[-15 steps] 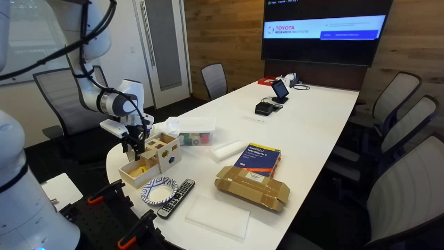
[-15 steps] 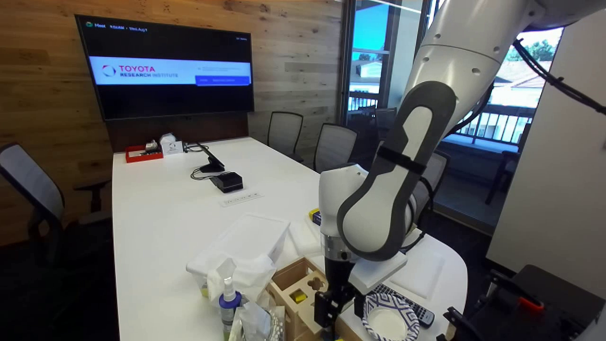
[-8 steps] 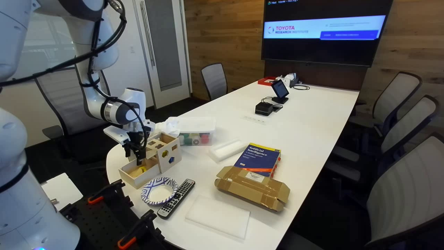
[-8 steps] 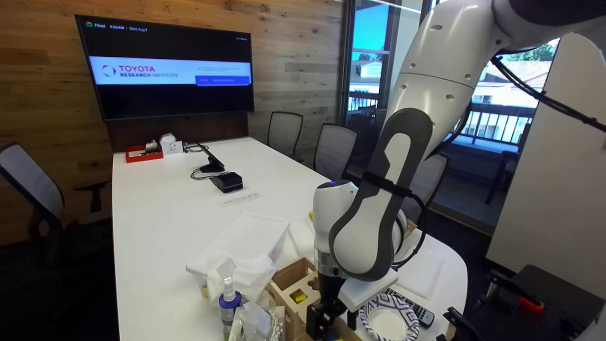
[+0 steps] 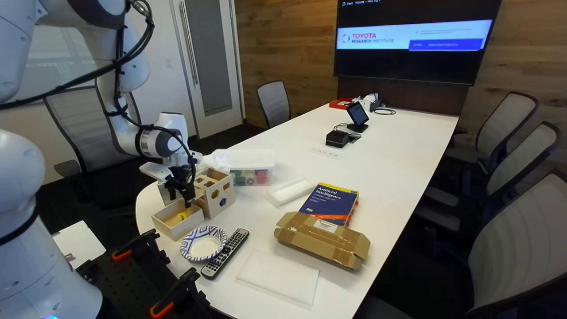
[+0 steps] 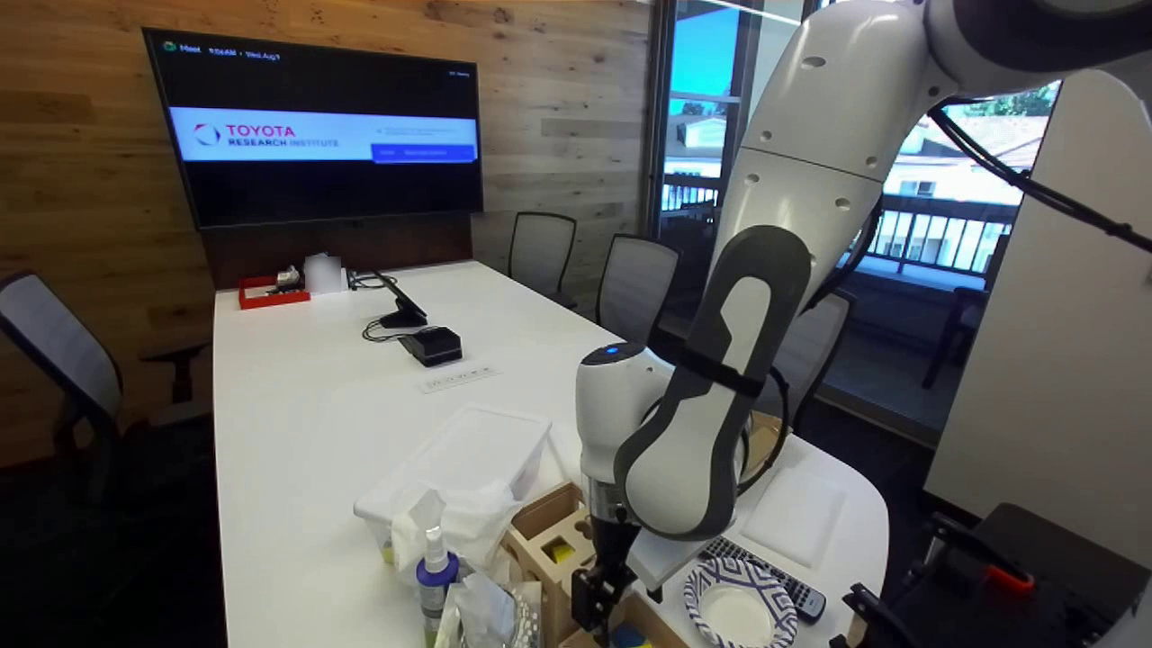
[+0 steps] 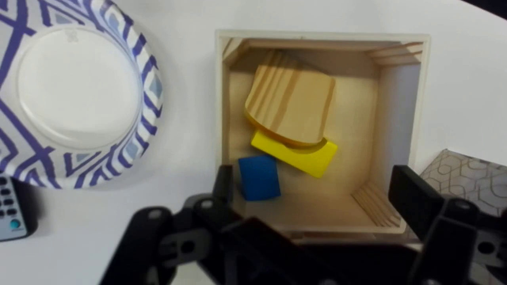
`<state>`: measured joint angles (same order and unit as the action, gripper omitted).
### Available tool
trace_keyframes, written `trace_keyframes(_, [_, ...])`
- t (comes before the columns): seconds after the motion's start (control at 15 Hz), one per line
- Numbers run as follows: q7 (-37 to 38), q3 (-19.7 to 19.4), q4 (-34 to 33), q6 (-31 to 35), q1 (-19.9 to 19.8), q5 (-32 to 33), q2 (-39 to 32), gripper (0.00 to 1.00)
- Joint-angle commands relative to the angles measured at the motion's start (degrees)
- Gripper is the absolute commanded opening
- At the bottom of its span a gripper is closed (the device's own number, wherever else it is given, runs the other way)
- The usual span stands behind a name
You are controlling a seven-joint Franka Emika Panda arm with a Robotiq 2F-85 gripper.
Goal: Close the wooden object completely
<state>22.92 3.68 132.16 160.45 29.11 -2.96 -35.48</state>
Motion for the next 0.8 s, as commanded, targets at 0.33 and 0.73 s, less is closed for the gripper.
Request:
trace_keyframes(0.33, [0.71, -4.84, -5.90, -0.89, 2.53, 6.92, -2.20, 1.00])
trace_keyframes(0.73, [-0.59, -4.70, -7.21, -0.49, 1.46, 8.11, -2.85, 1.00])
